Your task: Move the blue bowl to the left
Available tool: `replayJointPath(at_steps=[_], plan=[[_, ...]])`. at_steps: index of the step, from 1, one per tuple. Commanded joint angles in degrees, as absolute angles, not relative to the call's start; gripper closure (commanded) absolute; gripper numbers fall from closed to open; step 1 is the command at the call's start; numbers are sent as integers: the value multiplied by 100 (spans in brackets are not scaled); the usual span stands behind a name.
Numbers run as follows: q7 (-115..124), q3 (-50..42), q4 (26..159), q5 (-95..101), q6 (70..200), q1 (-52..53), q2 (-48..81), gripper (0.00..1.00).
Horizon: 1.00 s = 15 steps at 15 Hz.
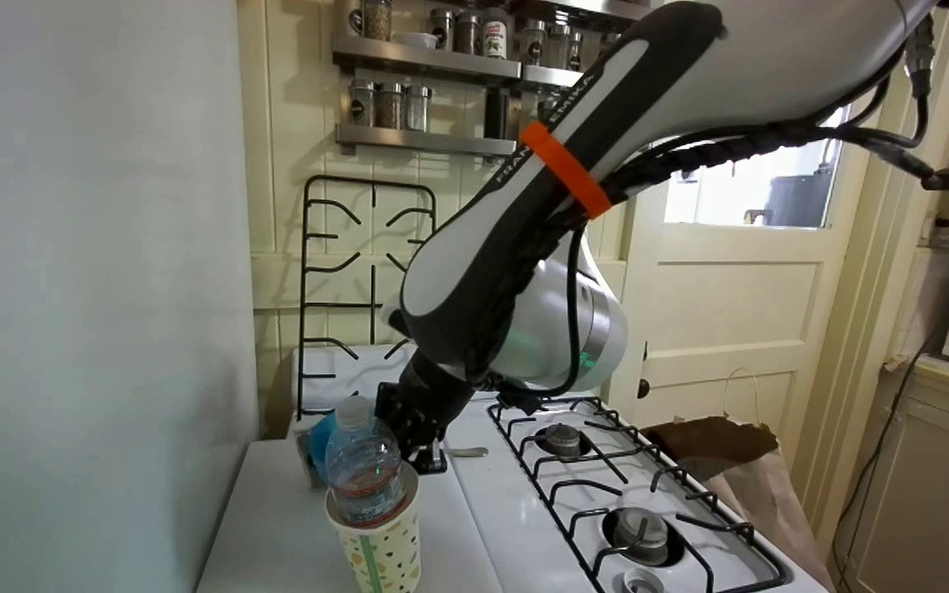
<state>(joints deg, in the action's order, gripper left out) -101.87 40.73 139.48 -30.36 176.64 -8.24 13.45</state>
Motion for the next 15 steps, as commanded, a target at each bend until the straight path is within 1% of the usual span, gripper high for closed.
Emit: replayJointPath(at_steps=[1,6,12,13,14,15], plan=[[-10656,4775,14025,-3765,17762,-1687,1550,99],[-10532,4995,14178,-3880,17446,-2326,1508,99],[-10432,4909,14252,-3648,16679,-2462,1336,99],[-10392,4881,14252,-3604,16530,-2446,1298,71],[-10351,4854,14271,-3565,16479,-2412,1253,71],[-10284,4823,14302,-3535,16454,-2373,1187,64]])
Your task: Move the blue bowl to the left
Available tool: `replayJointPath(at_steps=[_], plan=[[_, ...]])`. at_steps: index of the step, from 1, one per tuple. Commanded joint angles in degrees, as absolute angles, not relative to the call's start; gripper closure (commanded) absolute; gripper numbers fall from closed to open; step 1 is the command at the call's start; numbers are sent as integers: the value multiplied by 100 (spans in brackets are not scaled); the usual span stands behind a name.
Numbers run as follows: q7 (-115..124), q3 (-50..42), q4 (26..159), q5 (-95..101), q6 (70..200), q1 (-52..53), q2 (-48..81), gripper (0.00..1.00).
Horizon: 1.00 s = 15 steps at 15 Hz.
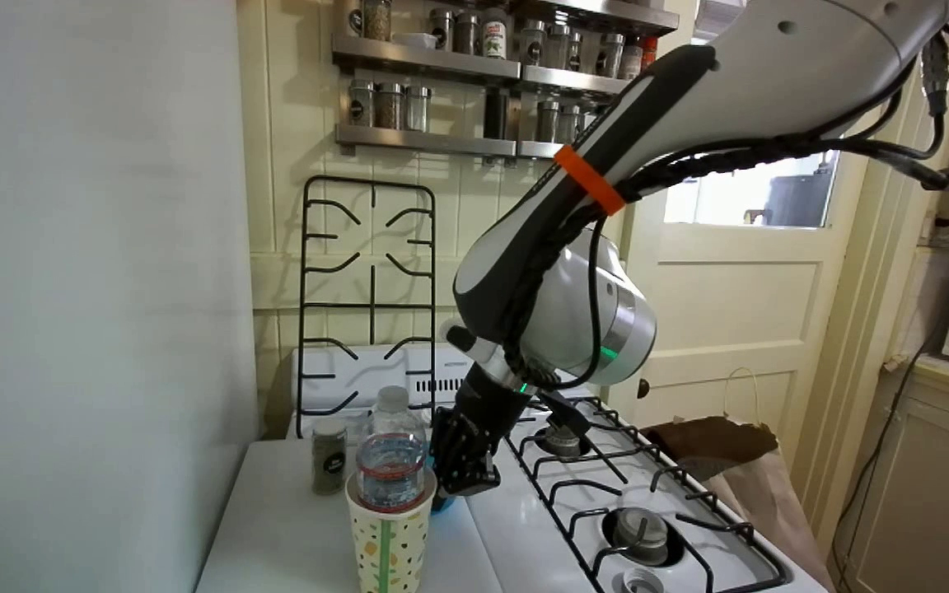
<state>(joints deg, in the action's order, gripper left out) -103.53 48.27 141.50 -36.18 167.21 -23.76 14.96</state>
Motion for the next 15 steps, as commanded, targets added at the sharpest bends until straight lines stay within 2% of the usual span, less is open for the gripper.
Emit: replayJointPath(at_steps=[1,5,8,9,10,11,12,13,14,15], plan=[[-10187,4798,14366,-3507,16485,-2316,1063,57],[-9017,4515,14967,-3137,16759,-1875,25,26],[-7932,4712,15368,-3115,16889,-1746,-798,5],[-7564,3903,15470,-3310,16773,-799,-1076,0],[-7153,4730,15626,-3365,16670,-1515,-1389,0],[-6730,4722,15764,-3374,16624,-1373,-1682,0],[-7449,4525,15302,-3250,16824,-1419,-828,0],[-7307,4593,15395,-3242,16823,-1398,-1014,0],[-6726,3534,15469,-2461,16964,-416,-900,0],[-6741,3521,15457,-2470,16962,-415,-885,0]])
